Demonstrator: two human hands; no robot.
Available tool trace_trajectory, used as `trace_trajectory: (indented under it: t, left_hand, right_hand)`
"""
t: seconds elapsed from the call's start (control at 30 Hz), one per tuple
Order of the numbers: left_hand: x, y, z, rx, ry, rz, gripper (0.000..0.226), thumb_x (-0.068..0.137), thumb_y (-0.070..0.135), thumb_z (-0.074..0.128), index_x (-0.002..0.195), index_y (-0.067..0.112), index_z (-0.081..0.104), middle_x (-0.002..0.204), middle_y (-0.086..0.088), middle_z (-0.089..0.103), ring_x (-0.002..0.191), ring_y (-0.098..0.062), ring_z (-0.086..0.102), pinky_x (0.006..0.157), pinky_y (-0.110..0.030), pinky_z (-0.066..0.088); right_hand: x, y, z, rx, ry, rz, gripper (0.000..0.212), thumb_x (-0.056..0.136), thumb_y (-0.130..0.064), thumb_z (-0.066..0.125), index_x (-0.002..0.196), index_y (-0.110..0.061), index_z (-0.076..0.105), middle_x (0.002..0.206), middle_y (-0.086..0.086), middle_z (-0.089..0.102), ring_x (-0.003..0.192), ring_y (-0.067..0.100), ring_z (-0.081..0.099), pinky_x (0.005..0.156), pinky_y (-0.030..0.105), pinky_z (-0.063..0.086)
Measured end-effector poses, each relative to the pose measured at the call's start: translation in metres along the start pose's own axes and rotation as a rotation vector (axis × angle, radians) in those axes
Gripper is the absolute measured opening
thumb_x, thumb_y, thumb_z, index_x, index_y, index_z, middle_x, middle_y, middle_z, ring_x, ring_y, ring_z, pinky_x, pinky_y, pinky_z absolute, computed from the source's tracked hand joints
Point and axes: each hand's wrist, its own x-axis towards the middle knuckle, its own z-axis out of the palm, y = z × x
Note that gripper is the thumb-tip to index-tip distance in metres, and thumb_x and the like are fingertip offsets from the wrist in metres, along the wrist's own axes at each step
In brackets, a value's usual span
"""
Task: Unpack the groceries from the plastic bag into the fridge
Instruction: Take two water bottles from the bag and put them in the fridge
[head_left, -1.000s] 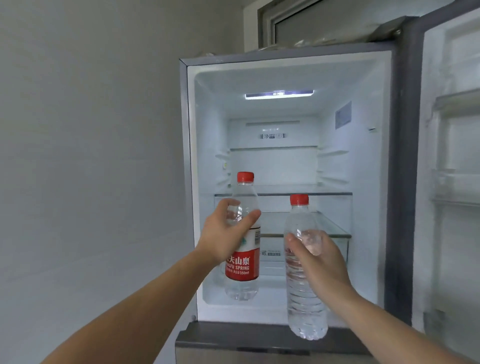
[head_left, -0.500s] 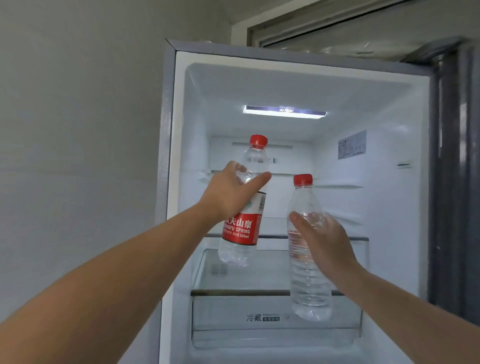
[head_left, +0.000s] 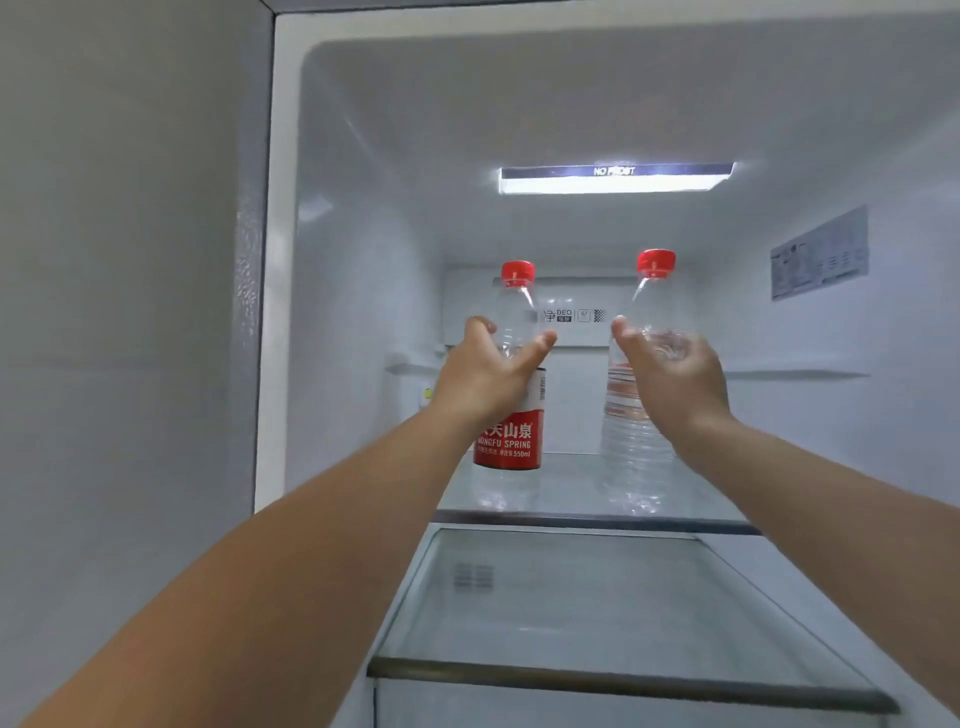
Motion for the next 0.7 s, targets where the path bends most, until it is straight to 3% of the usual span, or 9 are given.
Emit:
trace_trajectory:
  t: [0.13,0.27,0.37,0.47,0.53,0.7]
  left_hand:
    - [0.014,-0.015,0.019,-0.036,0.061,-0.014,0.081,0.081,0.061,0.063,0.140,0.016,0.032,0.131,-0.004,0.055,0.119,-0.023,0.054,0.092,-0.031,0.041]
    - [0.018,-0.029,0.029,0.003,-0.116,-0.068,0.086,0.081,0.048,0.072,0.146,0.018,0.023,0.127,0.003,0.053,0.114,-0.017,0.054,0.090,-0.031,0.042]
    - [0.023,-0.037,0.028,0.116,-0.287,-0.145,0.052,0.081,0.038,0.075,0.118,0.019,0.044,0.111,0.004,0.059,0.099,-0.016,0.057,0.083,-0.031,0.048]
    - [0.030,-0.045,0.030,0.190,-0.351,-0.200,0.026,0.082,0.032,0.075,0.090,0.023,0.052,0.093,0.002,0.060,0.093,-0.020,0.059,0.079,-0.036,0.053]
    - [0.033,-0.049,0.037,0.154,-0.341,-0.224,0.028,0.082,0.030,0.076,0.078,0.026,0.048,0.086,0.003,0.057,0.089,-0.018,0.056,0.079,-0.035,0.051]
    - [0.048,-0.055,0.066,-0.043,-0.329,-0.254,0.039,0.076,0.019,0.080,0.103,0.019,0.053,0.100,-0.001,0.064,0.082,-0.010,0.060,0.060,-0.021,0.044]
  right_hand:
    - [0.014,0.023,0.014,-0.005,-0.071,-0.019,0.055,0.074,-0.061,0.069,0.110,-0.023,0.053,0.099,-0.009,0.060,0.092,0.012,0.058,0.076,0.027,0.041]
    - [0.029,0.033,0.009,-0.131,-0.427,-0.009,0.045,0.078,-0.049,0.072,0.110,-0.028,0.049,0.096,-0.018,0.058,0.088,-0.001,0.056,0.069,0.020,0.042]
    - [0.038,0.035,-0.003,-0.335,-0.677,0.112,0.042,0.078,-0.044,0.075,0.112,-0.031,0.056,0.100,-0.016,0.062,0.088,0.001,0.057,0.062,0.018,0.044]
    - [0.045,0.041,-0.006,-0.441,-0.709,0.186,0.052,0.072,-0.043,0.080,0.117,-0.031,0.056,0.104,-0.011,0.063,0.091,0.009,0.058,0.071,0.028,0.047]
    - [0.047,0.045,0.000,-0.403,-0.711,0.205,0.051,0.072,-0.039,0.082,0.116,-0.030,0.057,0.105,-0.009,0.066,0.095,0.013,0.062,0.077,0.032,0.053]
    - [0.054,0.058,0.022,-0.357,-0.648,0.195,0.043,0.079,-0.029,0.078,0.117,-0.027,0.057,0.107,-0.007,0.067,0.099,0.014,0.064,0.084,0.040,0.057]
